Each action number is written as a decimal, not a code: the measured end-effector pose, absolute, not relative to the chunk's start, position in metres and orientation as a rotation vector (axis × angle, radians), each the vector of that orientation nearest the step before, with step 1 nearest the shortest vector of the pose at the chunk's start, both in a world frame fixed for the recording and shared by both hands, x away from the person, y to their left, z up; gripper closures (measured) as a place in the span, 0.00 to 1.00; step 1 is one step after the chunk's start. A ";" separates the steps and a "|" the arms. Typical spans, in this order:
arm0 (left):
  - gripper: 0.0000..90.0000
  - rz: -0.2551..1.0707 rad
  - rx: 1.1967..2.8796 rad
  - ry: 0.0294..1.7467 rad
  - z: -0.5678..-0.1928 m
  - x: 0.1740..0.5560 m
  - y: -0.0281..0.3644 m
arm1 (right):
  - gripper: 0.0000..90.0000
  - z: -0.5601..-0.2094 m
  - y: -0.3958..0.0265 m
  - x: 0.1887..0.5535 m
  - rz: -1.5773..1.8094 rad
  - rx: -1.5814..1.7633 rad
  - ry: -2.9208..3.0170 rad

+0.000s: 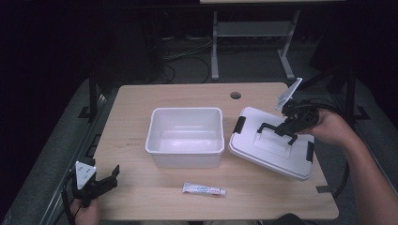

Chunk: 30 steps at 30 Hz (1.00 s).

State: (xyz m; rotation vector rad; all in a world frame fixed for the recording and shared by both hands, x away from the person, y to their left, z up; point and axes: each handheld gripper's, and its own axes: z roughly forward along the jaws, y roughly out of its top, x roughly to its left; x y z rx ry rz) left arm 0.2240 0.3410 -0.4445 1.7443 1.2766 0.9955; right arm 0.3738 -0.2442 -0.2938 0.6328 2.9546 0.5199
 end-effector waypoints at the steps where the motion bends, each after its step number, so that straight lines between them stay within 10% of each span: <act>1: 0.16 0.996 1.744 1.276 -0.445 0.224 0.341 | 0.94 -0.297 -0.245 0.374 0.520 0.638 2.958; 30: 0.16 1.005 1.748 1.273 -0.444 0.224 0.342 | 0.93 -0.375 -0.240 0.383 0.462 0.694 3.044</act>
